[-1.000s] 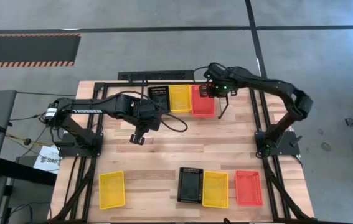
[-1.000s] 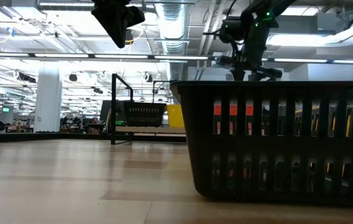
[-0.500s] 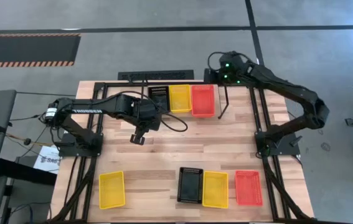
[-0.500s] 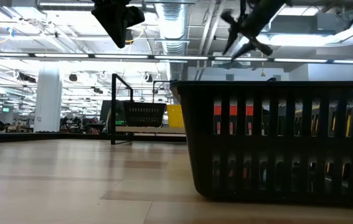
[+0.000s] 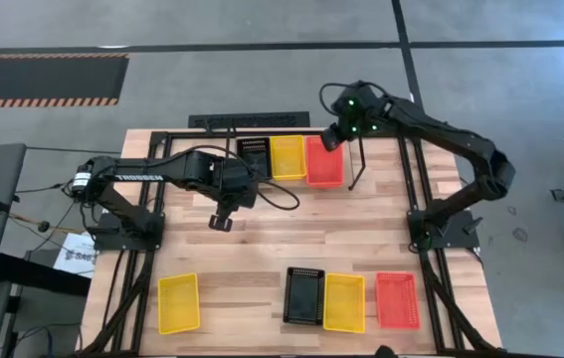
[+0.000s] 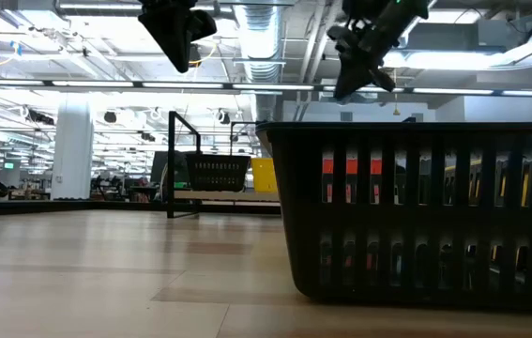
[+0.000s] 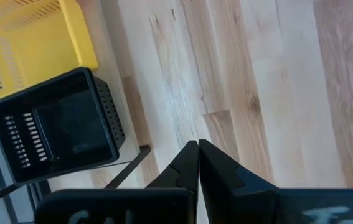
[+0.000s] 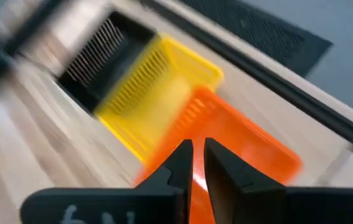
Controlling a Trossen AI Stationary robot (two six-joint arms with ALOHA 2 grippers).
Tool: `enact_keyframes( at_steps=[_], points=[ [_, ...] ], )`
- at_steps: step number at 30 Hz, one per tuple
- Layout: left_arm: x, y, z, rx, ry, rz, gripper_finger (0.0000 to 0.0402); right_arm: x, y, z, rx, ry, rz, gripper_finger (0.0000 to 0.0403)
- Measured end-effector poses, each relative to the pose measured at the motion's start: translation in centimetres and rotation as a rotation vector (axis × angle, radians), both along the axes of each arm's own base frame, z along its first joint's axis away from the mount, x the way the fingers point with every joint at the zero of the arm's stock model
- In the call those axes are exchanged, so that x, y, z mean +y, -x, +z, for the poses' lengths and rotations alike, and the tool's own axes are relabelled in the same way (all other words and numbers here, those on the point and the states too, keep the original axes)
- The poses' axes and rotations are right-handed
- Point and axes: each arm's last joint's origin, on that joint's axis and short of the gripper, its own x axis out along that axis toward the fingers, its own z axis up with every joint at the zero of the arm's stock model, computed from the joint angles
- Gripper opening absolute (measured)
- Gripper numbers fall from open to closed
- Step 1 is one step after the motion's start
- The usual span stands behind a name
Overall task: Stack baskets on shelf by color
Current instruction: Stack the left orange bin on top of the other orange bin on the shelf
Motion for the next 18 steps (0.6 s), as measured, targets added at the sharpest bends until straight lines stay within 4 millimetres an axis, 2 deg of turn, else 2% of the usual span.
enact_keyframes(
  at_steps=[3, 8, 18],
  points=[
    [0.0, 0.0, 0.0, -0.008, 0.001, 0.041, 0.0000, -1.0, 0.2, -0.7, 0.132, 0.013, 0.076, 0.0057],
    [0.1, 0.0, 0.0, -0.024, 0.023, 0.145, 0.0000, -2.8, -0.1, -1.1, 0.258, 0.075, 0.239, 0.0057],
    [0.1, -0.2, 0.1, -0.082, 0.091, 0.388, 0.0000, -4.3, -2.7, -2.0, 0.364, 0.142, 0.437, 0.0057]
  ],
)
